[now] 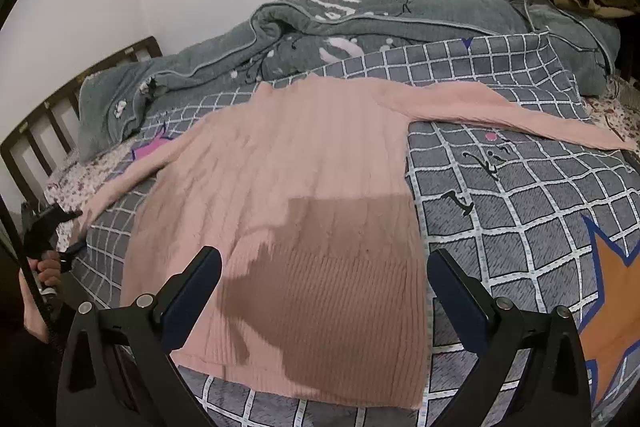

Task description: Fold small clothes

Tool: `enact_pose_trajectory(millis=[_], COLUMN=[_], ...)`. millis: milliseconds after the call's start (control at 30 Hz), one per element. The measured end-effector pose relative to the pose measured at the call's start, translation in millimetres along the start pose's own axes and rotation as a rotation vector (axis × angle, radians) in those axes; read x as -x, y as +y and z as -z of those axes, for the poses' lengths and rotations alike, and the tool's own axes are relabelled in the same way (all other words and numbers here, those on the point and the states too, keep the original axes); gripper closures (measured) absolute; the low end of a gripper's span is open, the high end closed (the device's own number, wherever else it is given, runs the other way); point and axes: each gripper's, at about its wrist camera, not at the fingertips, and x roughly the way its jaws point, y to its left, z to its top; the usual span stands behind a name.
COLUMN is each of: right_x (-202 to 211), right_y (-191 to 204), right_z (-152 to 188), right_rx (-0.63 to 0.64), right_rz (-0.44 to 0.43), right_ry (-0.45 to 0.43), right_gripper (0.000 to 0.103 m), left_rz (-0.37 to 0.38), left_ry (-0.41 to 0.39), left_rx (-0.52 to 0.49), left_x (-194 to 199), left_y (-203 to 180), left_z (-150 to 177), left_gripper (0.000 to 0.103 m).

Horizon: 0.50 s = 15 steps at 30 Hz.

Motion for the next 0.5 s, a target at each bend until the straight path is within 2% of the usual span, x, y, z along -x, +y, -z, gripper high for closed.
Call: enact_pose_trajectory(millis=[33,100,167,200,300,500], right_x=[2.4,5.7,9.2,10.4,10.7,16.8], right_y=[-2.0,-5.9,-10.7,-12.5,-17.4,-32.0], right_z=[-0.6,-1.3,-2.5,-3.2,-6.8,-14.4], right_rx=[-0.002,-0.007,-0.008,-0.007,0.015,0.011], right_rz=[-0.005,-0.012,-0.022,-0.026,-0.043,-0.054], right_ry=[-0.010,-0.023,-0.038,-0.044,-0.044,-0.093], right_gripper=[0.002,0.002,0.002,0.002,0.002,0.003], left_rz=[-0.035,-0.073,-0.118,-0.158,-0.200,-0.143], left_ry=[-0.018,-0.038,-0.064,-0.096,-0.168,-0.214], left_rx=[0.002,-0.029,-0.102,-0.161,-0.288,-0.522], left_x=[1.4,5.7,11.7,17.9,32.2,42.1], left_y=[0.6,-1.8,-15.9,-29.9,-70.7,-181.8], left_z=[-2.2,-5.0,-6.3,-4.5,-4.0,12.8], left_gripper=[0.084,0.090,0.092,0.097,0.097,0.098])
